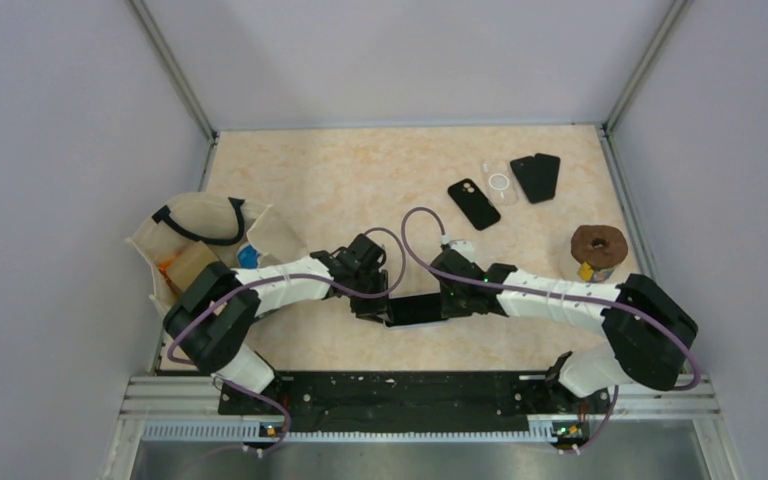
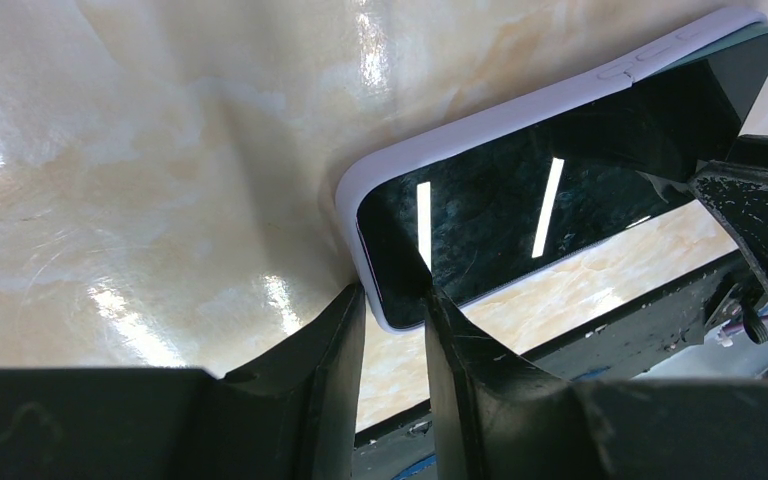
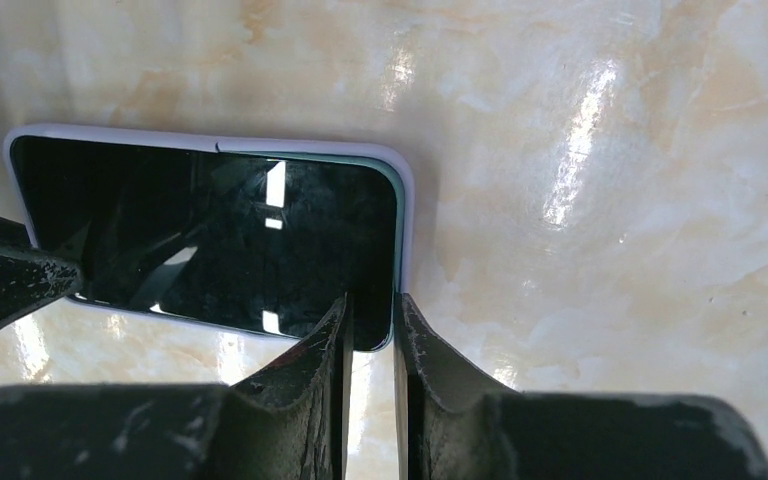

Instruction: Put the phone into the phone case

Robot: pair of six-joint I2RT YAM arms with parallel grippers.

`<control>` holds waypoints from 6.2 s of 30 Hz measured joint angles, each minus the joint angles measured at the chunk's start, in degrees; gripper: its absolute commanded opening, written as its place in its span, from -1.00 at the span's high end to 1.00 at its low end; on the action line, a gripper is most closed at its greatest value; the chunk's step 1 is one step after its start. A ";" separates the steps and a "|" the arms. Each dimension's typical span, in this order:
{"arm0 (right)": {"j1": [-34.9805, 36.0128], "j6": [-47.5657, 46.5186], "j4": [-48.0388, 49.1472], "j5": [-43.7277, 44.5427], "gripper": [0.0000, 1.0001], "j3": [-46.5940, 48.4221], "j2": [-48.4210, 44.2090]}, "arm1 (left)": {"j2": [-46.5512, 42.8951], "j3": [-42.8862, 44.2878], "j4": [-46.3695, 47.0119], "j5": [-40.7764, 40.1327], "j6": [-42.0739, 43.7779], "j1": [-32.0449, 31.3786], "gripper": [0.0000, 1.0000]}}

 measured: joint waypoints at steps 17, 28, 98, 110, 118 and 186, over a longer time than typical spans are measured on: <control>6.19 4.57 -0.11 10.21 0.75 -0.11 1.99 | 1.38 1.68 -2.08 -0.37 -0.81 -0.02 0.34; -3.37 2.45 1.27 -0.33 0.38 -0.31 -1.16 | 1.75 2.14 -2.58 -0.35 -0.79 -0.02 0.33; -6.78 2.99 0.50 -7.58 0.36 -6.34 -6.86 | 4.13 5.86 -6.69 -0.79 1.16 -0.35 0.32; -6.73 2.60 4.59 -9.86 0.56 -6.49 -4.74 | 4.13 5.86 -6.69 -0.81 1.16 -0.35 0.33; -3.34 2.67 1.03 -5.14 0.67 -2.99 -1.09 | 4.13 5.81 -6.67 -0.83 1.18 -0.35 0.32; -36.17 -6.05 -0.50 -19.08 -0.61 7.63 -21.11 | 1.92 20.85 -9.31 -12.76 36.00 -12.11 -0.98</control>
